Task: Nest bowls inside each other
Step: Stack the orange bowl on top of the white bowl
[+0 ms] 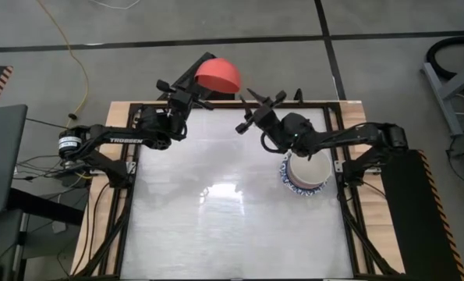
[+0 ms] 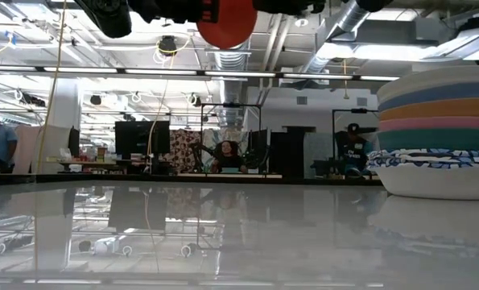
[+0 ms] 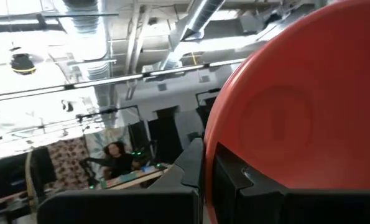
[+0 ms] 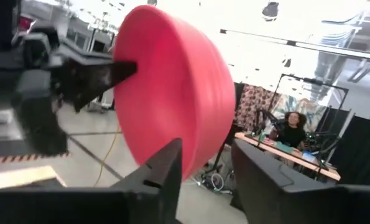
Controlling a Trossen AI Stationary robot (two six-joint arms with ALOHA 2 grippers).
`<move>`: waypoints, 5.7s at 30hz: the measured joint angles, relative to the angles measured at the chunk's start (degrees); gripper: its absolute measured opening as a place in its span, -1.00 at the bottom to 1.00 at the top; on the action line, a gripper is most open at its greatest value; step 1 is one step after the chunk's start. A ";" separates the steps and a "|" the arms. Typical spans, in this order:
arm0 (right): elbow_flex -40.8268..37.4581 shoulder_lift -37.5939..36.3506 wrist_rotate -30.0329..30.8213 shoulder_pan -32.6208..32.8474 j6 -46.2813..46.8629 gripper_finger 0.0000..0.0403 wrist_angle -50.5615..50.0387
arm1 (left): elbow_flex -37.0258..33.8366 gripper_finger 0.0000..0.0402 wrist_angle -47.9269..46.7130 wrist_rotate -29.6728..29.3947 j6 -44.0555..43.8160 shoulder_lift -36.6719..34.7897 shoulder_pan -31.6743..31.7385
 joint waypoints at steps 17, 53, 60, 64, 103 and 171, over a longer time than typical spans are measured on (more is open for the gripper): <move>0.17 2.69 -3.73 -4.10 3.08 -0.02 4.92 | 0.00 -1.00 -2.07 2.89 -7.37 1.73 0.55; 10.27 13.57 9.11 -4.18 -4.41 -0.97 2.41 | 0.02 -0.21 -34.80 11.47 -13.52 -7.86 2.39; 10.25 9.80 8.91 -4.32 -4.07 -0.97 -0.14 | 0.05 0.01 -38.62 14.33 -9.59 -13.07 2.12; 10.25 5.90 8.77 -4.57 -2.32 -0.97 -5.71 | 0.13 0.01 -44.63 18.52 -9.52 -16.12 1.15; 44.62 -6.82 -61.30 -52.53 40.69 -0.97 -135.14 | 0.07 0.01 -76.36 32.38 -27.81 -18.18 -6.83; -4.90 -32.99 -58.47 -31.50 64.50 -0.57 -130.64 | 0.04 0.01 -87.04 34.38 -34.17 -18.14 -11.82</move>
